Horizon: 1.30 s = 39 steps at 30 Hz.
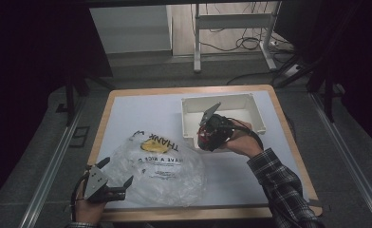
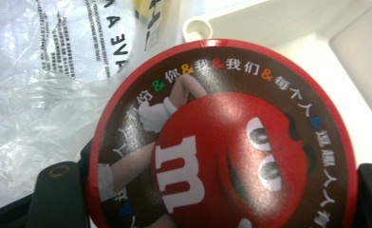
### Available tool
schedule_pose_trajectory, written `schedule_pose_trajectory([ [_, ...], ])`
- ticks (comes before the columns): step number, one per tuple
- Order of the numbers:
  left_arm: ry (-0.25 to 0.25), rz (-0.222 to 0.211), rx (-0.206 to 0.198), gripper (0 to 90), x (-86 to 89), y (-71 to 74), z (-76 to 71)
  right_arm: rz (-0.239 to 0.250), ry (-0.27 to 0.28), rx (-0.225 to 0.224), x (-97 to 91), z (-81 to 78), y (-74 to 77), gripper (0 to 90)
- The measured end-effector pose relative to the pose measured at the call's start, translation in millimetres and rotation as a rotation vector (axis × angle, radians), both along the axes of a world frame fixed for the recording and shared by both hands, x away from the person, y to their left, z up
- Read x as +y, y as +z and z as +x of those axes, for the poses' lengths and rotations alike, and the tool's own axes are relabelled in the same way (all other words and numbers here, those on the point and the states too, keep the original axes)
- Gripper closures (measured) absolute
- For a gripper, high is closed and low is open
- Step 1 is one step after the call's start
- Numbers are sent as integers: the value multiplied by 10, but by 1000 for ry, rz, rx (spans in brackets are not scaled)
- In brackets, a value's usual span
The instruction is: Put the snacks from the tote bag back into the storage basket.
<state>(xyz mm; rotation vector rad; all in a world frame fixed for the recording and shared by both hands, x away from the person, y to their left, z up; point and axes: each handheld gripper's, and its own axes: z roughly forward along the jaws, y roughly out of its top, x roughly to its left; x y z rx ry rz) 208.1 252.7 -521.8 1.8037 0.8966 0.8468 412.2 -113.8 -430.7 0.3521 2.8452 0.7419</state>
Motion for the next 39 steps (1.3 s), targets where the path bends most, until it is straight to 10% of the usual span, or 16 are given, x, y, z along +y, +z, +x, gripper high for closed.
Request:
schedule_pose_trajectory([
  [39,-1,2,-1,0,9,5,-4,0,20,4,151,449,-83,257],
])
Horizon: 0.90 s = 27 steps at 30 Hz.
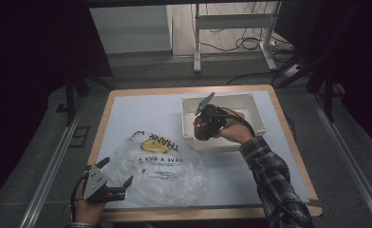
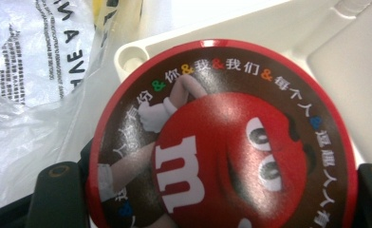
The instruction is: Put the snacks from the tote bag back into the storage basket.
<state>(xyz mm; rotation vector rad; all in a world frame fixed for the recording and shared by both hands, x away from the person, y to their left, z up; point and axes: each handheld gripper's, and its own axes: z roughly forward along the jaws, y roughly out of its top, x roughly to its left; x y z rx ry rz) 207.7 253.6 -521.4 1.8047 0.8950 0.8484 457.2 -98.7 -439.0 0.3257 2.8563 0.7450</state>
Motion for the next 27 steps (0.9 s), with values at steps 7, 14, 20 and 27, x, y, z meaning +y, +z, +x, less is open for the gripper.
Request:
schedule_pose_trajectory([
  [7,0,-1,-1,0,0,0,-1,-3,-4,-7,36,45,-18,257],
  [14,-1,-3,-1,0,-2,-1,0,-15,4,-8,99,96,-45,257],
  [20,-1,-3,-2,0,-1,0,-1,-29,5,-13,158,140,-78,257],
  [27,-1,-3,-1,0,0,0,0,-37,8,-12,199,190,-120,257],
])
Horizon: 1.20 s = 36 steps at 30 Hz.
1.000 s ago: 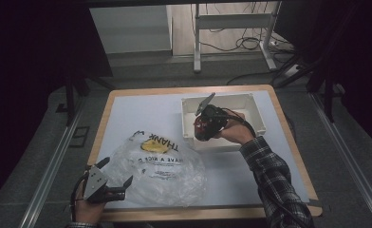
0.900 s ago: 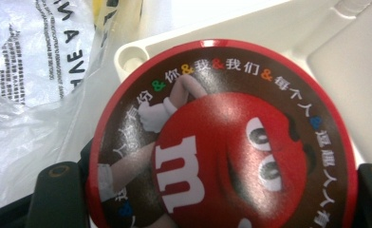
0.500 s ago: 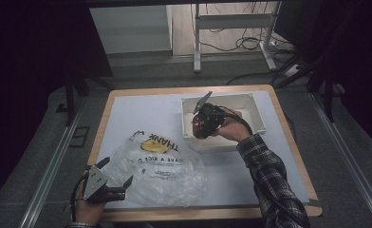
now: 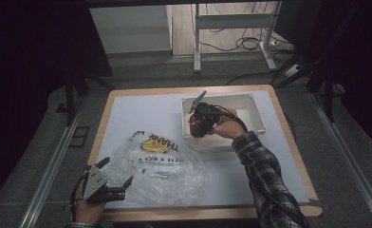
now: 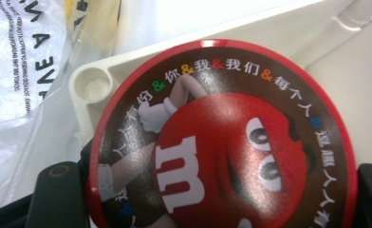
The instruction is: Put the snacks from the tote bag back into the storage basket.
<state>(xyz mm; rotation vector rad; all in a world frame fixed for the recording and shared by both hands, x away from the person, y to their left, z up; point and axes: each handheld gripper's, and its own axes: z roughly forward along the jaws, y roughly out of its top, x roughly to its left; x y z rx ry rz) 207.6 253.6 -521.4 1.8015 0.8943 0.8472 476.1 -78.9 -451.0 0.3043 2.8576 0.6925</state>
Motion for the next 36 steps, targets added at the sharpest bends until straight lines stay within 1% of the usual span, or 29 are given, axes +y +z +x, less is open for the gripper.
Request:
schedule_pose_trajectory([
  [13,0,0,0,0,2,-1,1,-8,-8,7,51,92,-121,257],
  [22,0,-1,0,0,3,0,0,-24,-4,3,96,134,-167,257],
  [36,0,-1,-1,0,6,0,0,-33,-3,13,137,195,-248,257],
])
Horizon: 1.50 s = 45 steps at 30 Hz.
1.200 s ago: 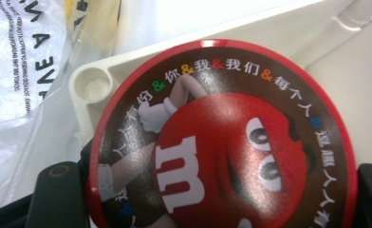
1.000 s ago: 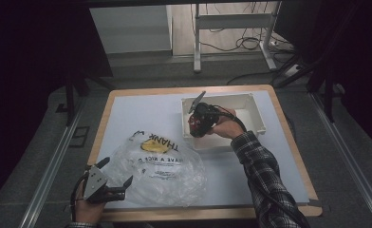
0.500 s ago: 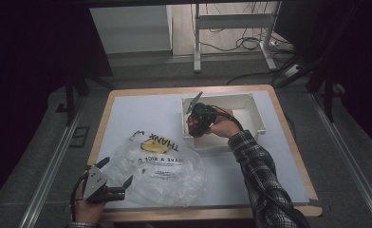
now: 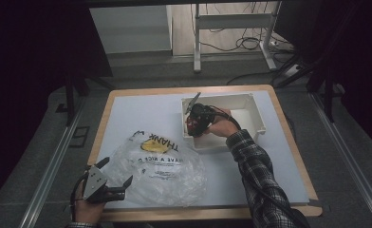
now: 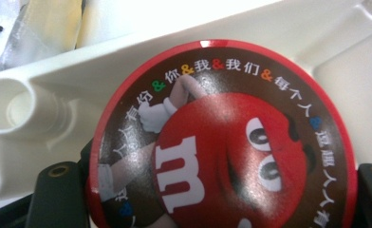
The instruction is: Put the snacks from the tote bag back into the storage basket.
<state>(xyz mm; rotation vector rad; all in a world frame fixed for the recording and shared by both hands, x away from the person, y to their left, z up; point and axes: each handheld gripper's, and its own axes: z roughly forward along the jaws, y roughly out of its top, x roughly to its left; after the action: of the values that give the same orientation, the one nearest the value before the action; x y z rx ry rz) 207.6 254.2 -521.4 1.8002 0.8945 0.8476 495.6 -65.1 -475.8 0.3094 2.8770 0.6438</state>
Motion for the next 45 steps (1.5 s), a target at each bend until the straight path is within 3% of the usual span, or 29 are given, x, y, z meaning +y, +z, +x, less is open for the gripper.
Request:
schedule_pose_trajectory([
  [26,3,-1,-3,0,13,4,-6,-12,11,14,33,88,-172,254],
  [45,-1,4,-2,0,-1,2,-5,38,14,29,6,144,-196,238],
])
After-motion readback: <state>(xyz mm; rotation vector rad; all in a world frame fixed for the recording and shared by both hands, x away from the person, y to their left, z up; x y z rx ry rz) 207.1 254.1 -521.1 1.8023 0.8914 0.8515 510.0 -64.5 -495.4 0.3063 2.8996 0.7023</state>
